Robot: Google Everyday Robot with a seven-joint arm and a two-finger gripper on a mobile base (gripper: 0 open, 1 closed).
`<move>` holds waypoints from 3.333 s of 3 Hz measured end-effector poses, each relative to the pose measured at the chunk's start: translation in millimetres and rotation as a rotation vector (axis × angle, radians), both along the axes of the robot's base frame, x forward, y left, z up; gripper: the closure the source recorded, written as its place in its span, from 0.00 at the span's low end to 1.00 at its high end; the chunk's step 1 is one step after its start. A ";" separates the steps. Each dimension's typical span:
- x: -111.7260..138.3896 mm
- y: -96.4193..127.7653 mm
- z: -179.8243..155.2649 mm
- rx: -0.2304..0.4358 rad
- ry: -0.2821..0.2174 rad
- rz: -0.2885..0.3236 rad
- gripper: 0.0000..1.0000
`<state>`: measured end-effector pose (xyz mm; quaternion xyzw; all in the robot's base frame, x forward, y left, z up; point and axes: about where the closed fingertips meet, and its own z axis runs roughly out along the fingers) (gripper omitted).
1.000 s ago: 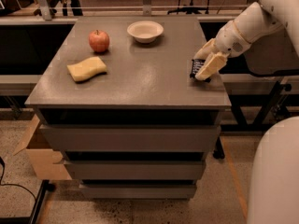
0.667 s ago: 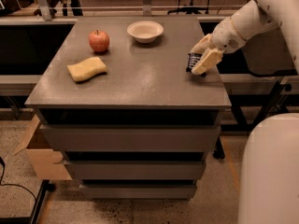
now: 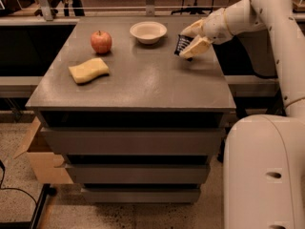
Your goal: Move rxbar blueberry near paper bowl
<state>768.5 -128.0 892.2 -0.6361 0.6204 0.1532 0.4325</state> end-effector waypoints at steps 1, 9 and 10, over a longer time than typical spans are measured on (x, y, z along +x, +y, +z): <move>30.4 11.0 6.8 0.078 -0.061 -0.058 1.00; 96.9 55.1 -11.5 0.201 -0.056 -0.215 0.00; 96.9 55.2 -11.6 0.201 -0.056 -0.215 0.00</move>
Offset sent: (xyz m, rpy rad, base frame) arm 0.0863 0.0290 0.0153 0.2243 -0.1552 -0.2702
